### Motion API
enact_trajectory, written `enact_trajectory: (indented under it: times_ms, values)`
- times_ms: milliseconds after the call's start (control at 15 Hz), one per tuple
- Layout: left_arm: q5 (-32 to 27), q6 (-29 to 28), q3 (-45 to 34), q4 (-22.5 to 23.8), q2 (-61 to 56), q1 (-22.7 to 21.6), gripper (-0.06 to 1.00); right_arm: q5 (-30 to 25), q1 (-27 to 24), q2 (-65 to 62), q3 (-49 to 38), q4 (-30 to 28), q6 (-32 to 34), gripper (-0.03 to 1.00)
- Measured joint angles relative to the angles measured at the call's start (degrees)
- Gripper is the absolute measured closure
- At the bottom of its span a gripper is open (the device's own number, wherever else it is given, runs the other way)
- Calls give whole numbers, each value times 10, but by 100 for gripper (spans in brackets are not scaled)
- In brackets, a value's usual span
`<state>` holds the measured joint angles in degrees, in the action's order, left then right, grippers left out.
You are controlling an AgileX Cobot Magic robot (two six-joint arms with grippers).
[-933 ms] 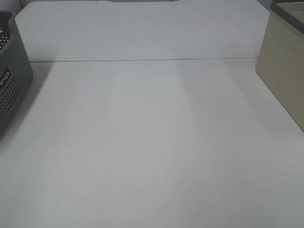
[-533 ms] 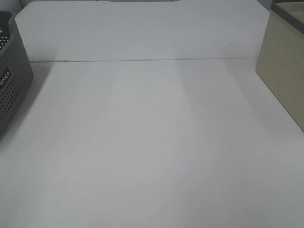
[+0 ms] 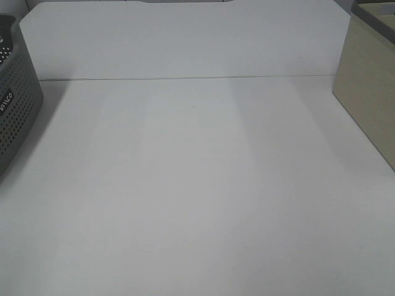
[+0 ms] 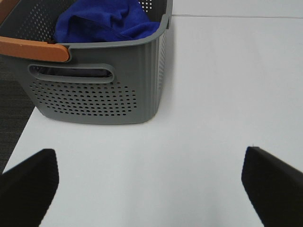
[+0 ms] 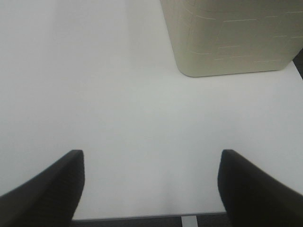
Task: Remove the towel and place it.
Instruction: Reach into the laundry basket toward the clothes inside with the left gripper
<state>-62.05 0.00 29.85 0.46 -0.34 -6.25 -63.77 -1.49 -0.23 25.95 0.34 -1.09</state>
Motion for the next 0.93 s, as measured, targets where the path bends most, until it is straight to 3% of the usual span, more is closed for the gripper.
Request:
enact_trajectory:
  times_ms: [600, 667, 733, 933]
  values:
    - [1, 21, 1, -1, 0, 0, -4, 0, 0, 0, 0, 0, 0, 24]
    - [1, 48, 10, -1, 0, 0, -4, 0, 0, 0, 0, 0, 0, 24]
    - [-5, 131, 67, -1, 41, 0, -4, 0, 0, 0, 0, 0, 0, 24]
    - [-50, 203, 182, -5, 170, 0, -4, 0, 0, 0, 0, 0, 0, 24]
